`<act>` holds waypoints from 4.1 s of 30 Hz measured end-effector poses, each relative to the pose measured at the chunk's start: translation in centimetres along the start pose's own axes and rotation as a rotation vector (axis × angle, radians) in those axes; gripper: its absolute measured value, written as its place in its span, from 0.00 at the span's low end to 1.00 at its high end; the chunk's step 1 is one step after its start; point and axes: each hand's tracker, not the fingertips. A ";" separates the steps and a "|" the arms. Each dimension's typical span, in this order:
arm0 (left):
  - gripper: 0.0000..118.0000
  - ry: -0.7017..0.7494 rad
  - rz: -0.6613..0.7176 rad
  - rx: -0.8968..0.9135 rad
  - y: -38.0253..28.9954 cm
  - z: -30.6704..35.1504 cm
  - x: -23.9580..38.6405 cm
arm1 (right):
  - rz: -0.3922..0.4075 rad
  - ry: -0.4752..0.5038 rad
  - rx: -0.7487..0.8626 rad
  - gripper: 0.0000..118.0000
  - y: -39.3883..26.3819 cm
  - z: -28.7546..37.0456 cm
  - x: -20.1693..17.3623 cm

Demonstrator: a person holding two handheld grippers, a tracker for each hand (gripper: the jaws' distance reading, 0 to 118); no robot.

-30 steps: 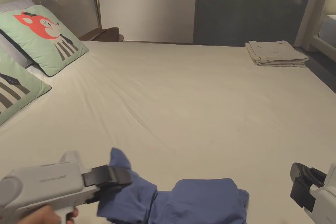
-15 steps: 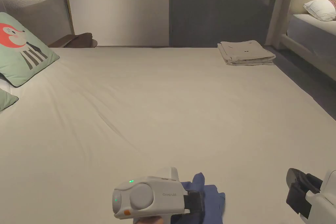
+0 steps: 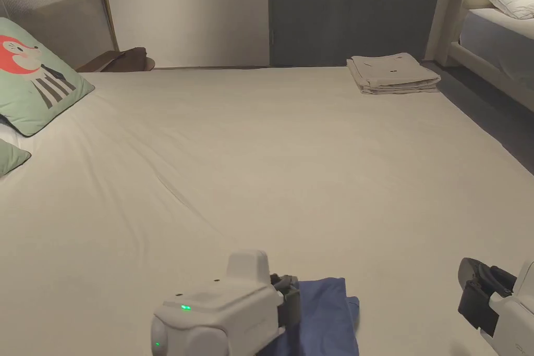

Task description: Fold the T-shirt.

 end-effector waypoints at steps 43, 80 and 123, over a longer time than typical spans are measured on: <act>0.31 -0.169 0.599 -0.065 -3.7 6.8 -14.9 | 0.227 0.259 -0.646 0.00 -4.3 -10.3 -11.2; 0.19 -0.091 0.951 0.025 -4.2 20.2 -35.5 | 0.148 0.429 -0.582 0.00 -0.5 -11.3 -18.9; 0.00 0.435 0.142 0.258 6.0 8.8 -8.1 | 0.156 0.230 -0.165 0.00 4.4 -5.1 -12.4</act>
